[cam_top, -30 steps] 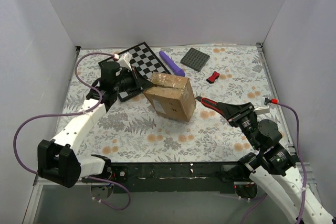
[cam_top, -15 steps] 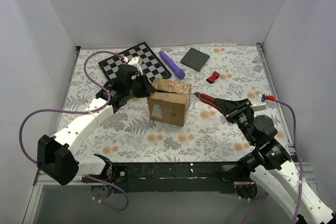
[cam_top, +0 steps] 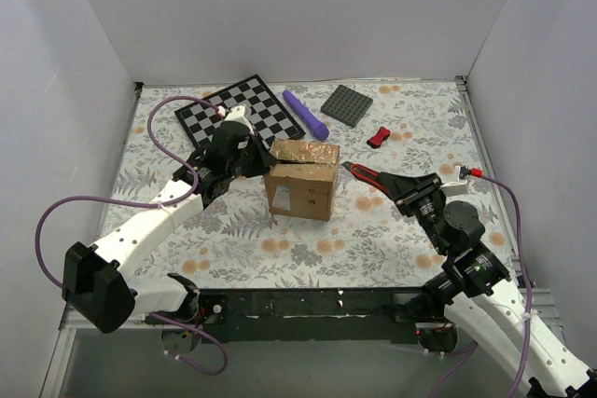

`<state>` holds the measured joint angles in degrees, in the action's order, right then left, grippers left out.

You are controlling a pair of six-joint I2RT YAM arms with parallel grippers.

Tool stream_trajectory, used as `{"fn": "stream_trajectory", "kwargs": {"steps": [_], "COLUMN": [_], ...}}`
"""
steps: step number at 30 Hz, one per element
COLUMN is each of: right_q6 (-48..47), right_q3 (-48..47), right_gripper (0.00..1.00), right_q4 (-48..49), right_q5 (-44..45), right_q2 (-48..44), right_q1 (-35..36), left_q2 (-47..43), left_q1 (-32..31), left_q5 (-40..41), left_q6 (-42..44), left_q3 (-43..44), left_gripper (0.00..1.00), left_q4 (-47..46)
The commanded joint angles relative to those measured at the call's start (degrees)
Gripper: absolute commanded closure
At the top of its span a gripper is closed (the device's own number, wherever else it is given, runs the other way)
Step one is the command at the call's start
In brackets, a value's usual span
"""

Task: Unpack the express box

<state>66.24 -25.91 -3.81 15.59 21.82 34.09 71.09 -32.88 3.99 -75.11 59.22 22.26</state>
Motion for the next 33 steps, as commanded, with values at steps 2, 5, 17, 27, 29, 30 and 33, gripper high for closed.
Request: {"fn": "stream_trajectory", "kwargs": {"steps": [2,5,17,27,29,30,33], "right_q6": [1.26,1.00,-0.23,-0.41,-0.41,-0.41,-0.58], "right_q3": [0.25,0.16,1.83,2.09,2.09,2.18,2.53], "right_gripper": [0.99,0.99,0.99,0.99,0.99,0.99,0.99], "right_q4": [6.71,7.33,12.77,14.18,14.19,14.36,15.15], "right_q5": [2.86,3.65,3.66,1.98,2.07,2.25,3.21], "right_q2": [-0.03,0.76,3.40,5.77,5.86,5.69,4.90], "right_q1": [-0.07,-0.07,-0.07,-0.07,-0.16,-0.16,-0.07], "left_q2": [-1.74,-1.66,-1.83,-2.18,-2.18,-2.01,-2.09], "left_q1": [-0.69,-0.87,-1.22,-1.48,-1.48,-1.66,-1.75], "left_q5": [2.95,2.95,2.87,2.25,2.25,2.25,2.34], "left_q6": [-0.65,-0.47,-0.47,-1.00,-1.18,-1.18,-1.18], "left_q3": [-0.60,-0.42,-0.33,-0.60,-0.69,-0.69,-0.86], "left_gripper": [1.00,1.00,1.00,1.00,1.00,1.00,1.00], "left_q4": [-0.11,-0.11,-0.11,-0.46,-0.64,-0.64,-0.64]}}
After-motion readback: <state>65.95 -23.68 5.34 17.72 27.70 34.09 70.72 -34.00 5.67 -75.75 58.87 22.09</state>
